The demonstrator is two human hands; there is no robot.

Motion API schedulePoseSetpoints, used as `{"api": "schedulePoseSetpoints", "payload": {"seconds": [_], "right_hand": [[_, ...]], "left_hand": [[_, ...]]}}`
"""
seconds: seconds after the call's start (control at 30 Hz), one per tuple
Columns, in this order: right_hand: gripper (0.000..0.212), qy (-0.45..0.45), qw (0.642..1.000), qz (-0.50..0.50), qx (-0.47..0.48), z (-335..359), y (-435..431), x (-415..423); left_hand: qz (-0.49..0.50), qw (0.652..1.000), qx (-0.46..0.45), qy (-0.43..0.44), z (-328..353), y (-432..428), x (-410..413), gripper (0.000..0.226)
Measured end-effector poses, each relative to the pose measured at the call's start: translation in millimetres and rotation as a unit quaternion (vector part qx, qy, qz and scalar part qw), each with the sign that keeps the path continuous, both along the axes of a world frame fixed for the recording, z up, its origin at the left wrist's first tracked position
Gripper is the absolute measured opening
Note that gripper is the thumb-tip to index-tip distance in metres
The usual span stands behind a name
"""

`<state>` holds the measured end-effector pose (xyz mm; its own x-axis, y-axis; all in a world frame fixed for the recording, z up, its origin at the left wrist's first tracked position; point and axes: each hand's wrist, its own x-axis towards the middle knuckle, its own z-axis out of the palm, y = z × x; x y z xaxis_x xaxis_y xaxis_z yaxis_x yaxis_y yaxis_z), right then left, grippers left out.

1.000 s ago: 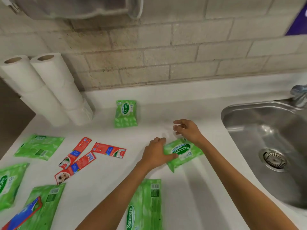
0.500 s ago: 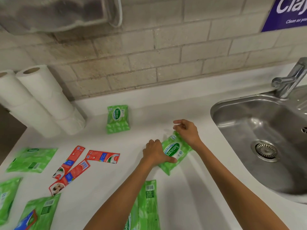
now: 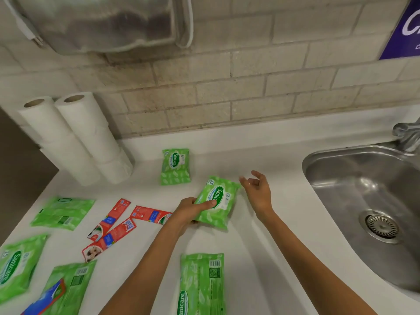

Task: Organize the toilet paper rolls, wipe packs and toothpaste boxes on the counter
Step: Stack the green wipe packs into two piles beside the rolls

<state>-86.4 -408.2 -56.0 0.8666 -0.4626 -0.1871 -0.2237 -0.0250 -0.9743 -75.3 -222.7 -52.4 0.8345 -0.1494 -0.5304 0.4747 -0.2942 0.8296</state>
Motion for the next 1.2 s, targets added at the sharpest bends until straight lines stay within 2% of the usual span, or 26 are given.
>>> {"api": "schedulePoseSetpoints", "payload": {"seconds": [0.1,0.2,0.3,0.47,0.57,0.7,0.83,1.03,1.2], "right_hand": [[0.058,0.065,0.990,0.082,0.098,7,21,1],[0.040,0.093,0.958,0.204,0.180,13,41,0],[0.029,0.084,0.944,0.238,0.210,17,54,3],[0.037,0.090,0.931,0.306,0.179,18,66,7],[0.032,0.086,0.921,0.328,0.192,15,72,8],[0.030,0.082,0.925,0.312,0.199,12,77,11],[0.032,0.090,0.931,0.299,0.190,9,79,19],[0.040,0.113,0.934,0.313,0.132,16,92,43],[0.050,0.069,0.957,0.277,0.046,24,102,75]], "left_hand": [[0.070,0.996,-0.060,-0.016,4,11,1,0.045],[0.116,0.989,-0.076,-0.054,10,18,1,0.047],[0.133,0.985,-0.071,-0.083,14,26,-1,0.048],[0.205,0.969,-0.091,-0.108,12,40,-1,0.051],[0.231,0.963,-0.092,-0.105,10,46,3,0.050],[0.228,0.963,-0.099,-0.106,6,52,6,0.043],[0.184,0.972,-0.099,-0.105,5,60,11,0.027],[0.210,0.970,-0.055,-0.111,7,75,39,0.027],[0.237,0.963,-0.029,-0.127,9,85,72,0.026]]}}
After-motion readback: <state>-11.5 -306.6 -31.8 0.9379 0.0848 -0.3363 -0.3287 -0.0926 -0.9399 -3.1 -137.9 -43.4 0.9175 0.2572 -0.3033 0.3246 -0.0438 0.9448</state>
